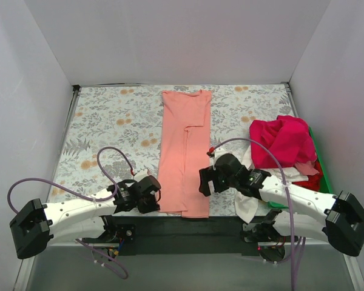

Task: Fold and stack the t-shirts
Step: Fold the tshirt

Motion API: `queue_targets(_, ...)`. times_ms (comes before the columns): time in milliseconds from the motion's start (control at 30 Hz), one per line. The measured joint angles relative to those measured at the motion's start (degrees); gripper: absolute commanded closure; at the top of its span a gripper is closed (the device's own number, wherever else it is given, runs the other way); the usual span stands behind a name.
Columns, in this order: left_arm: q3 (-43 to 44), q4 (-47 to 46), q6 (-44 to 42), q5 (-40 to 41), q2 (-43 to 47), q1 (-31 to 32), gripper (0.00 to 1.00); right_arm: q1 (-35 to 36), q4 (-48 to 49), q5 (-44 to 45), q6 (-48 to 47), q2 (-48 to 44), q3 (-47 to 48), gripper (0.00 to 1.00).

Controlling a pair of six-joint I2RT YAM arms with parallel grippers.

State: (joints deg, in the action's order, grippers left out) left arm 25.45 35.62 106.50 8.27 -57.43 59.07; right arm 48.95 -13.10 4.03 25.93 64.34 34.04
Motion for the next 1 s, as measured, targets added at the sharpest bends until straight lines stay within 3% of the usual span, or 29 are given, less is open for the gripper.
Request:
queue_targets(267,-1.5,-0.4,0.0,-1.1,3.8,0.0,1.0,16.1,-1.7,-5.9,2.3,-4.6,-5.0,0.13)
queue_targets(500,-3.5,-1.9,0.9,-2.0,5.1,0.0,1.0,20.3,-2.9,-5.9,4.7,1.4,-5.0,0.3)
queue_targets(633,-4.1,-2.5,2.0,-2.3,5.9,0.0,1.0,21.5,-3.3,-5.1,5.7,3.1,-4.5,0.61)
queue_targets(700,-4.3,-2.7,2.3,-2.4,6.1,0.0,1.0,21.7,-3.7,-4.5,6.3,4.0,-4.1,0.67)
queue_targets(800,-4.3,-2.8,2.6,-2.4,6.2,0.0,1.0,22.0,-4.9,-3.7,7.3,5.0,-3.8,0.84)
queue_targets(833,-4.3,-2.9,2.6,-2.5,6.2,0.0,1.0,22.1,-5.4,-3.4,7.7,5.3,-3.8,0.98)
queue_targets(1000,-4.3,-3.2,2.4,-2.6,6.1,0.0,1.0,22.4,-8.5,-0.2,8.8,5.4,-2.5,0.99)
